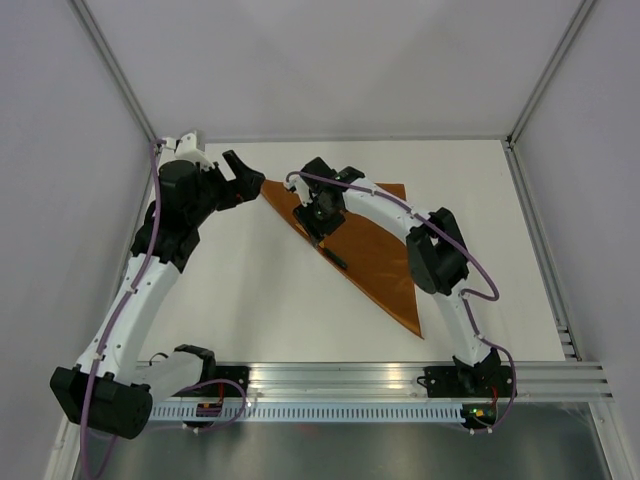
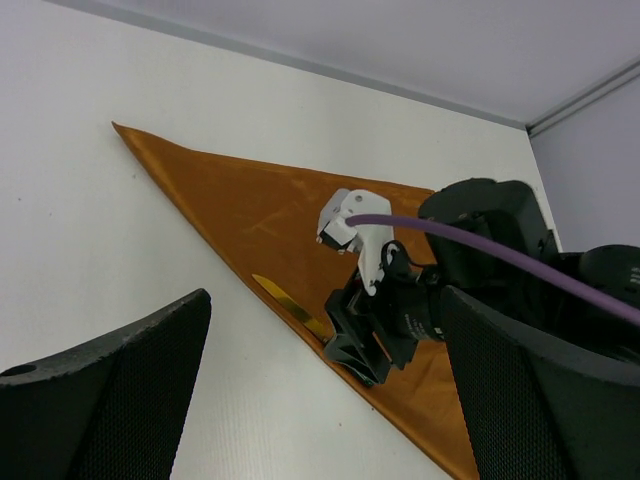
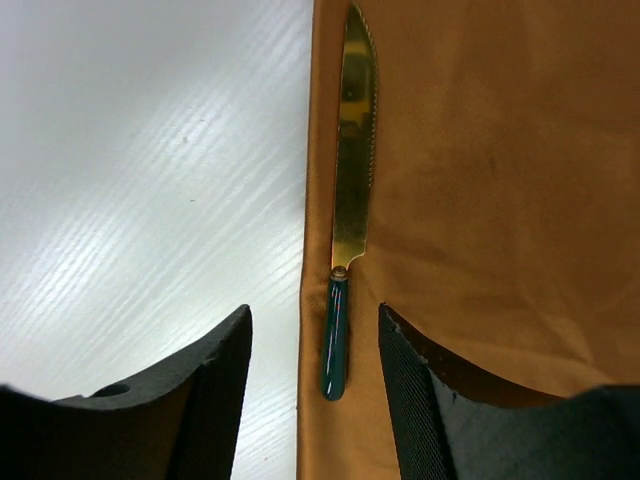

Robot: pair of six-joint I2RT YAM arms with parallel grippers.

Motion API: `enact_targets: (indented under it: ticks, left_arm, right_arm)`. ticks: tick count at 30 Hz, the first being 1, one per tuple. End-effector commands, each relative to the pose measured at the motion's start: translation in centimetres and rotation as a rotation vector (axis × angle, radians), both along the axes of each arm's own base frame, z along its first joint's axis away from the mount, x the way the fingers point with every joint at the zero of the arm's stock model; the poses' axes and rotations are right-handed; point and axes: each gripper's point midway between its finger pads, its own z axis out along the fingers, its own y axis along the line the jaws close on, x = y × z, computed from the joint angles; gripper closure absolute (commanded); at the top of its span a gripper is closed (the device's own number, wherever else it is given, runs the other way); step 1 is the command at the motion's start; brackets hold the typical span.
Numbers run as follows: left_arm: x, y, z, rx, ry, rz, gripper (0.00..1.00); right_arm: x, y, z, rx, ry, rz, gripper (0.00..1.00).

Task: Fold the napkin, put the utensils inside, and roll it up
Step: Place the knife on the napkin, then fold the napkin at the center of the board.

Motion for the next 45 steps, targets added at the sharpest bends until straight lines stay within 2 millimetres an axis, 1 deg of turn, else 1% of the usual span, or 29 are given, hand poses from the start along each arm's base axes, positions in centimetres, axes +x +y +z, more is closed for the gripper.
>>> enact_targets:
  ticks: [1, 4, 5, 7, 8, 9, 10, 11, 12, 13, 14, 15, 16, 17, 19, 20, 22, 23, 24, 26, 27, 28, 30, 31, 33, 34, 37, 38, 45]
  left_arm:
    - [-0.7, -0.7, 2.2, 0.01, -0.11, -0.07, 0.0]
    - [-1.3, -1.2, 2.8, 0.002, -0.162, -0.11, 0.0]
    - [-1.4, -1.4, 2.7, -0.001, -0.179, -0.125, 0.0]
    - [-1.9, -2.1, 2.7, -0.002, -0.208, -0.179, 0.0]
    - [-2.2, -2.8, 2.1, -0.003, -0.216, -0.21, 0.0]
    - [-2.4, -3.3, 1.8, 0.018, -0.233, -0.228, 0.01]
    - [-2.7, -3.8, 1.5, 0.035, -0.246, -0.244, 0.01]
    - [-3.6, -5.5, 0.7, 0.053, -0.247, -0.293, 0.01]
    - [-3.6, -5.6, 0.3, 0.106, -0.266, -0.277, 0.02]
    - [-3.9, -6.3, 0.0, 0.127, -0.276, -0.293, 0.02]
    - [-4.9, -7.8, -0.9, 0.154, -0.284, -0.34, 0.02]
    - [-5.1, -8.4, -0.9, 0.158, -0.307, -0.349, 0.03]
    - [-5.5, -9.0, -1.3, 0.162, -0.314, -0.369, 0.04]
    - [-6.7, -10.4, -3.0, 0.177, -0.306, -0.425, 0.05]
    - [-7.6, -12.0, -3.7, 0.188, -0.336, -0.465, 0.06]
    - [-9.1, -13.7, -5.0, 0.212, -0.341, -0.534, 0.06]
    - [-9.9, -15.8, -6.8, 0.262, -0.341, -0.577, 0.06]
    - [-11.8, -18.0, -7.2, 0.283, -0.356, -0.647, 0.06]
    - [-11.6, -19.0, -9.3, 0.366, -0.336, -0.65, 0.07]
    - [-13.7, -22.3, -9.9, 0.412, -0.361, -0.718, 0.08]
    - [-13.6, -23.1, -11.9, 0.488, -0.348, -0.724, 0.08]
    - [-14.8, -24.7, -12.1, 0.498, -0.361, -0.764, 0.08]
    - [-15.6, -26.4, -12.9, 0.542, -0.389, -0.787, 0.09]
    - [-17.0, -27.9, -14.4, 0.577, -0.386, -0.834, 0.1]
    - [-18.1, -29.4, -15.2, 0.608, -0.416, -0.863, 0.13]
    - [-19.6, -30.6, -16.3, 0.629, -0.429, -0.903, 0.13]
    - [-21.2, -32.6, -16.9, 0.653, -0.478, -0.94, 0.16]
    - [-21.5, -33.0, -17.9, 0.668, -0.475, -0.959, 0.16]
    - [-24.1, -35.3, -19.7, 0.631, -0.486, -1.024, 0.22]
  right_arm:
    - [0.9, 0.3, 8.0, 0.107, -0.104, -0.025, 0.41]
    - [1.2, -1.0, 9.4, 0.122, -0.125, -0.044, 0.39]
    - [2.2, -2.2, 9.9, 0.136, -0.136, -0.077, 0.38]
    - [2.6, -4.1, 10.6, 0.165, -0.12, -0.108, 0.38]
    - [4.1, -6.7, 10.8, 0.174, -0.118, -0.167, 0.39]
    - [4.3, -8.0, 10.6, 0.188, -0.096, -0.188, 0.38]
    - [4.7, -9.6, 11.6, 0.203, -0.114, -0.217, 0.39]
    - [6.1, -12.6, 12.0, 0.212, -0.134, -0.279, 0.39]
    - [6.1, -14.2, 11.5, 0.21, -0.122, -0.305, 0.39]
    - [6.2, -15.6, 12.6, 0.234, -0.139, -0.325, 0.38]
    - [7.0, -18.5, 12.9, 0.241, -0.148, -0.383, 0.38]
    - [6.9, -20.1, 12.4, 0.239, -0.136, -0.41, 0.38]
    - [6.7, -21.0, 13.1, 0.268, -0.141, -0.422, 0.38]
    - [7.2, -23.7, 13.2, 0.279, -0.152, -0.48, 0.38]
    - [6.6, -26.0, 12.3, 0.28, -0.136, -0.519, 0.38]
    - [6.8, -28.4, 12.1, 0.285, -0.142, -0.568, 0.38]
    - [6.2, -29.9, 11.0, 0.29, -0.118, -0.601, 0.38]
    - [6.2, -31.1, 10.8, 0.304, -0.115, -0.625, 0.38]
    - [5.7, -31.7, 10.1, 0.304, -0.097, -0.641, 0.38]
    - [5.6, -33.0, 9.7, 0.31, -0.105, -0.67, 0.38]
    - [5.3, -33.3, 9.4, 0.307, -0.102, -0.68, 0.38]
    - [5.4, -33.7, 9.3, 0.307, -0.114, -0.688, 0.38]
    - [5.3, -34.5, 9.3, 0.309, -0.116, -0.708, 0.38]
    - [5.4, -34.7, 9.3, 0.309, -0.122, -0.713, 0.38]
    - [5.5, -35.2, 9.4, 0.312, -0.129, -0.727, 0.38]
    - [5.5, -35.4, 9.4, 0.314, -0.131, -0.73, 0.38]
    - [5.5, -35.6, 9.2, 0.313, -0.13, -0.733, 0.38]
    - [5.6, -35.5, 9.2, 0.314, -0.13, -0.731, 0.38]
    - [5.8, -35.6, 8.7, 0.307, -0.128, -0.716, 0.38]
